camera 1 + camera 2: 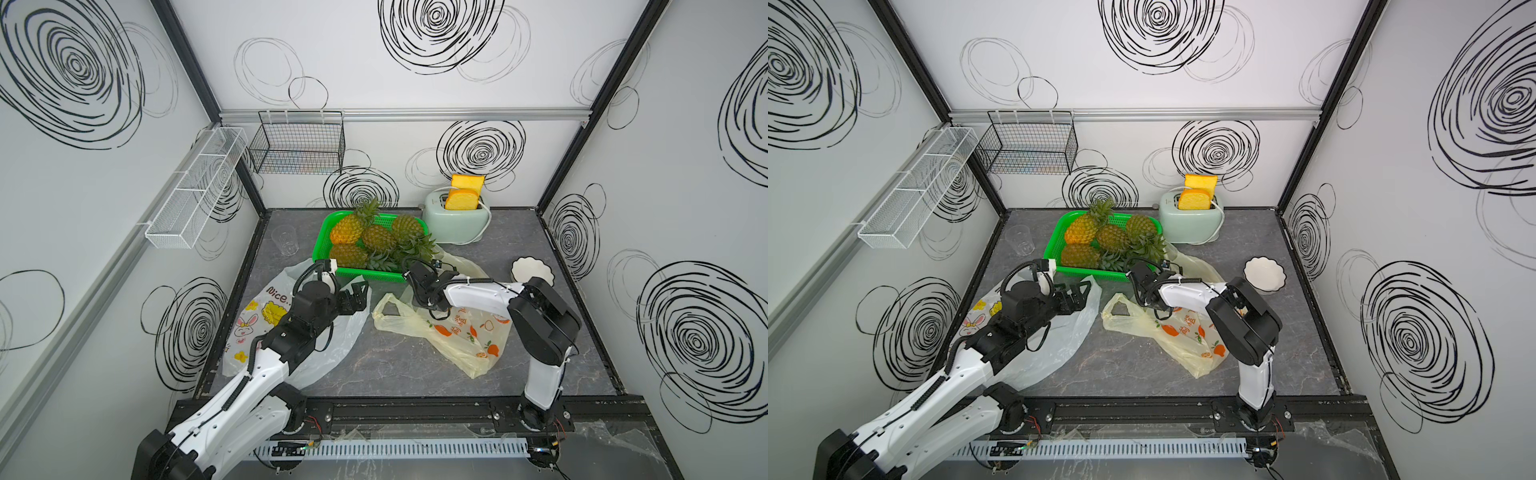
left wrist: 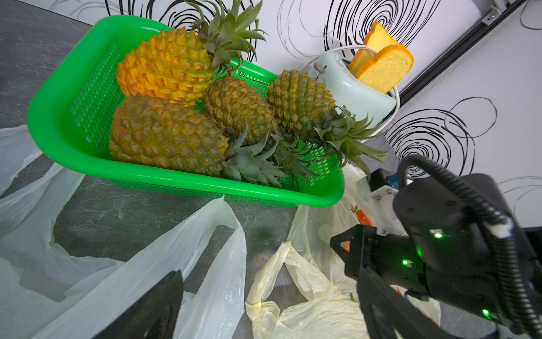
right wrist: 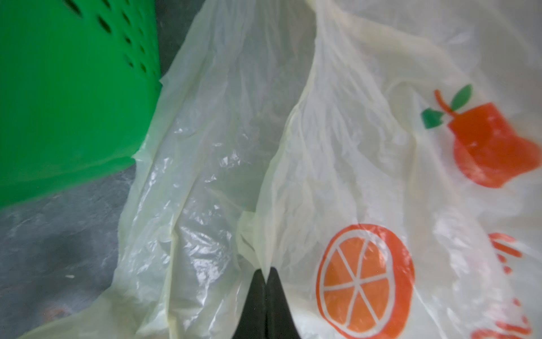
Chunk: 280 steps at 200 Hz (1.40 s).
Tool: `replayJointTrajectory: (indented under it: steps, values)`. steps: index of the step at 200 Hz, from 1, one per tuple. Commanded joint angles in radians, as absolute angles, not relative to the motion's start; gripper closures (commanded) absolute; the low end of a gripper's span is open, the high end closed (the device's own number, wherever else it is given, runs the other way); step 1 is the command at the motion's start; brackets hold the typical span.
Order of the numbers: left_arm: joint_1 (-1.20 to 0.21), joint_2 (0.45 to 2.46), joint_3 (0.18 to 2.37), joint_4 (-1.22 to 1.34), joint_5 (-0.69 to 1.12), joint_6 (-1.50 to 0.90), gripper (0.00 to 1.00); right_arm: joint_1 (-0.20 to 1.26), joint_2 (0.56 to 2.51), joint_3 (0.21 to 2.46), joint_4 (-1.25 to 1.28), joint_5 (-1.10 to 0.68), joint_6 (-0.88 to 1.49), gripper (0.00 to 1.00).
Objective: Place the pineapple into a plastic bag & tie a knot
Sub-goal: Open the plastic bag at the center of the board.
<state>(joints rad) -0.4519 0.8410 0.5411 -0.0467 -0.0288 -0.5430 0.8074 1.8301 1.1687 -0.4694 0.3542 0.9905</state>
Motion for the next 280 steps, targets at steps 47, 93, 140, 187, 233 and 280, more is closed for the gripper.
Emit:
replayJointTrajectory:
  steps: [47, 93, 140, 187, 233, 280]
  values:
    - [-0.470, 0.888, 0.685, -0.117, 0.019, -0.453, 0.01, 0.797, 1.455, 0.971, -0.554, 0.406, 1.089, 1.00]
    - [-0.683, 1.020, 0.783, -0.141, 0.046, -0.400, 0.00, 0.792, 1.264, 0.856, -0.517, 0.378, 1.015, 1.00]
    - [-0.791, 1.014, 0.733, -0.073, 0.315, 0.028, 0.02, 0.743, 1.116, 0.805, -0.506, 0.283, 0.878, 1.00]
    - [-0.781, 0.913, 0.600, -0.031, 0.553, 0.529, 0.03, 0.672, 1.053, 0.805, -0.539, 0.193, 0.765, 1.00]
    - [-0.781, 1.080, 0.605, 0.137, 0.450, 0.634, 0.03, 0.661, 1.036, 0.814, -0.580, 0.151, 0.746, 1.00]
    - [-0.778, 1.274, 0.705, 0.036, 0.581, 0.793, 0.06, 0.659, 1.023, 0.810, -0.594, 0.134, 0.757, 1.00]
